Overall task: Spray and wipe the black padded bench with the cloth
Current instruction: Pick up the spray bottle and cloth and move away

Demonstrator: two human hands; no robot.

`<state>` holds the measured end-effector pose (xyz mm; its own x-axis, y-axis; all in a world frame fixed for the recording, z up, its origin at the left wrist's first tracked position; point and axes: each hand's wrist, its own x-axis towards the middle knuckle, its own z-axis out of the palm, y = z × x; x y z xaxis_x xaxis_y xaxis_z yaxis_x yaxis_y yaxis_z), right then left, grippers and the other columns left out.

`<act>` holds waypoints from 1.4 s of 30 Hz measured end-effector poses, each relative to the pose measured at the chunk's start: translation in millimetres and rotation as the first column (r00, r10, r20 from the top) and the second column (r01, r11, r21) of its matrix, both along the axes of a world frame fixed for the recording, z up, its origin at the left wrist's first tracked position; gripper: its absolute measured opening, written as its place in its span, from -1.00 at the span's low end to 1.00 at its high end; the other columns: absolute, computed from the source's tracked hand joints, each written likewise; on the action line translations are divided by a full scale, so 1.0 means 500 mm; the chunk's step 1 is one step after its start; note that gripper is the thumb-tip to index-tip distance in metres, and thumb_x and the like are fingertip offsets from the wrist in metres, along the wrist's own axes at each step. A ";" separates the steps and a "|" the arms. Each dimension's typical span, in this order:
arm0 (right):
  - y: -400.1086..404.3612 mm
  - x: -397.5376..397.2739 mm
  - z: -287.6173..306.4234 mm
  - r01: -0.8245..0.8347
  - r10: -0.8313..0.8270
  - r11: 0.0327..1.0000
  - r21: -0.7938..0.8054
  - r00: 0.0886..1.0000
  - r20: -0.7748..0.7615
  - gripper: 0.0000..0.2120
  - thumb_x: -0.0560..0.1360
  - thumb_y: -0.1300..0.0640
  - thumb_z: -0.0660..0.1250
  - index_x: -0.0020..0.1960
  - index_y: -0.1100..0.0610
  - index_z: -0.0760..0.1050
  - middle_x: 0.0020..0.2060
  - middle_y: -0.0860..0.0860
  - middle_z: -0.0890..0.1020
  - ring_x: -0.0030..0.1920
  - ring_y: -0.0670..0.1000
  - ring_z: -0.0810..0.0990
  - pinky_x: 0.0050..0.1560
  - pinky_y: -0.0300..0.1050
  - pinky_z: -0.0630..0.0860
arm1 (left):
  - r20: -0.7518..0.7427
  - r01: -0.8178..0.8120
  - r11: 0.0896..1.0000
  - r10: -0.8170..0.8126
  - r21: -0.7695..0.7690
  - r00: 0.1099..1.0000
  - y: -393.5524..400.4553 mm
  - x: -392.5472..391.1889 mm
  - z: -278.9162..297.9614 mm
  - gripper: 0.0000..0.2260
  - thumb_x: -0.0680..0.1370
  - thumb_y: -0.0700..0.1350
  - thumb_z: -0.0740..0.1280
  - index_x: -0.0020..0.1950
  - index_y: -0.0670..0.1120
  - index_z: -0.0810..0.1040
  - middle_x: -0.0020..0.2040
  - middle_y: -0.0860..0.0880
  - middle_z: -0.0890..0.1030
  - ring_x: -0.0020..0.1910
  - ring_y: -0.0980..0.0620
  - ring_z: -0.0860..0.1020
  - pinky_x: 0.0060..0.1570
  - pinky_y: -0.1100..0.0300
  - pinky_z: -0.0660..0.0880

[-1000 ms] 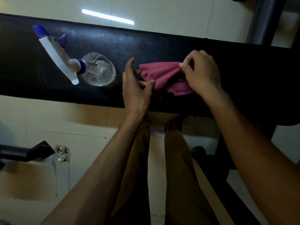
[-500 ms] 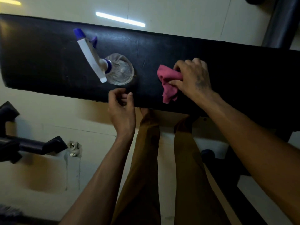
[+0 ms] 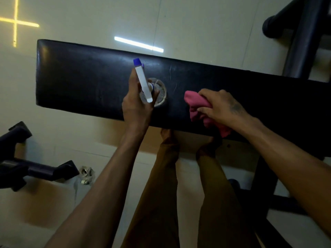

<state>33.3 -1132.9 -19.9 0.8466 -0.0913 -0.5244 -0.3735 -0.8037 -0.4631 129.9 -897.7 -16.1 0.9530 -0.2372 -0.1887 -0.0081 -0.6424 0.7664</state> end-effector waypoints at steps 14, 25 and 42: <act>0.168 -0.097 0.264 0.564 -0.629 0.726 0.393 0.776 0.050 -0.58 0.53 0.12 0.48 0.35 0.14 0.51 0.13 0.05 0.66 0.07 0.01 0.67 0.10 0.08 0.66 | 0.088 -0.019 0.998 0.024 -0.053 0.996 0.153 -0.116 0.223 -0.41 0.57 -0.08 0.45 0.51 -0.02 0.24 0.08 0.11 0.52 -0.02 0.37 0.54 -0.05 0.48 0.53; 0.400 -0.134 0.504 0.272 -0.415 0.820 0.503 0.889 0.196 -0.69 0.54 0.08 0.47 0.24 0.11 0.56 -0.04 -0.01 0.67 -0.08 -0.04 0.68 -0.08 -0.05 0.66 | 0.349 -0.327 0.945 0.295 0.033 0.890 0.408 -0.359 0.550 -0.52 0.57 -0.03 0.43 0.41 0.05 0.29 -0.03 -0.04 0.61 -0.14 -0.05 0.61 -0.21 0.18 0.47; 1.003 -0.135 0.655 -0.153 0.102 0.731 0.665 0.988 0.115 -0.59 0.55 0.16 0.47 0.35 0.15 0.48 -0.03 0.01 0.69 -0.22 0.08 0.76 -0.29 0.18 0.70 | 0.251 -0.817 0.576 0.788 0.019 0.562 0.917 -0.599 0.608 -0.67 0.56 -0.03 0.45 0.21 -0.17 0.48 -0.14 -0.01 0.54 -0.21 -0.08 0.56 -0.25 0.15 0.44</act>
<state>-34.4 -631.4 307.7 0.8589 0.3733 -0.3507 -0.2389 -0.3137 -0.9190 -169.8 -439.2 288.1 0.7536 0.6552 0.0525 0.4205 -0.5420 0.7276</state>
